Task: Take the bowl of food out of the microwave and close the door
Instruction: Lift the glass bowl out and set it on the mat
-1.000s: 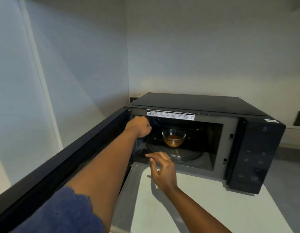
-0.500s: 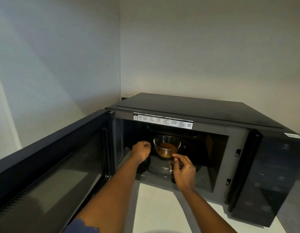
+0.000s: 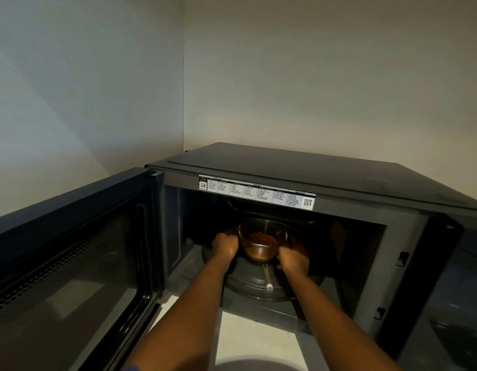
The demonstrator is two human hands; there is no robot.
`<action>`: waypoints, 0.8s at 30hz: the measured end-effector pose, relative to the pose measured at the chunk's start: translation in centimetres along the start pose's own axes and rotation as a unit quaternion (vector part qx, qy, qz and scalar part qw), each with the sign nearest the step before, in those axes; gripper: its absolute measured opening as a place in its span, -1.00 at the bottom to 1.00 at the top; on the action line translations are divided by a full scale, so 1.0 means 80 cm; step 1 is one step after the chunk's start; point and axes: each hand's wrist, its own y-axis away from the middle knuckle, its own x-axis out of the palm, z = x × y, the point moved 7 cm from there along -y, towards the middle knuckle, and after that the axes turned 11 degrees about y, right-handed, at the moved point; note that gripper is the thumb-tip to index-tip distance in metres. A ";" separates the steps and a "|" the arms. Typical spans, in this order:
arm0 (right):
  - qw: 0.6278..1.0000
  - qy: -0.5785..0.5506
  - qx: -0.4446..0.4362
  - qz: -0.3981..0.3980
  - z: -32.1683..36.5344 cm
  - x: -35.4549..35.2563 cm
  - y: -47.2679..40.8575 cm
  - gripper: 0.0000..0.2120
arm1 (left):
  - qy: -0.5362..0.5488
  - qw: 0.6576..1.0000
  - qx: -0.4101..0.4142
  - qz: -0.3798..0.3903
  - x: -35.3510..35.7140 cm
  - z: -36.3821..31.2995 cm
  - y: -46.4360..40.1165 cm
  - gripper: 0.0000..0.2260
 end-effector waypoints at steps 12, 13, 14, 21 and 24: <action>0.999 0.026 0.020 0.008 0.001 -0.001 0.001 -0.84 | 0.080 0.996 -0.022 0.034 0.023 0.006 -0.003 -0.62; 0.999 0.027 0.018 0.007 0.003 -0.004 0.005 -0.85 | 0.076 0.996 -0.026 0.035 0.021 0.006 -0.003 -0.63; 0.999 0.032 0.014 0.005 0.004 -0.005 0.008 -0.85 | 0.070 0.996 -0.029 0.035 0.019 0.007 -0.004 -0.64; 1.000 0.017 0.000 -0.021 0.013 -0.031 0.041 -0.79 | 0.068 0.997 -0.012 0.031 0.017 -0.001 0.015 -0.67; 0.999 0.016 -0.003 -0.042 0.016 -0.050 0.058 -0.75 | 0.070 0.997 -0.011 0.027 0.017 -0.003 0.030 -0.71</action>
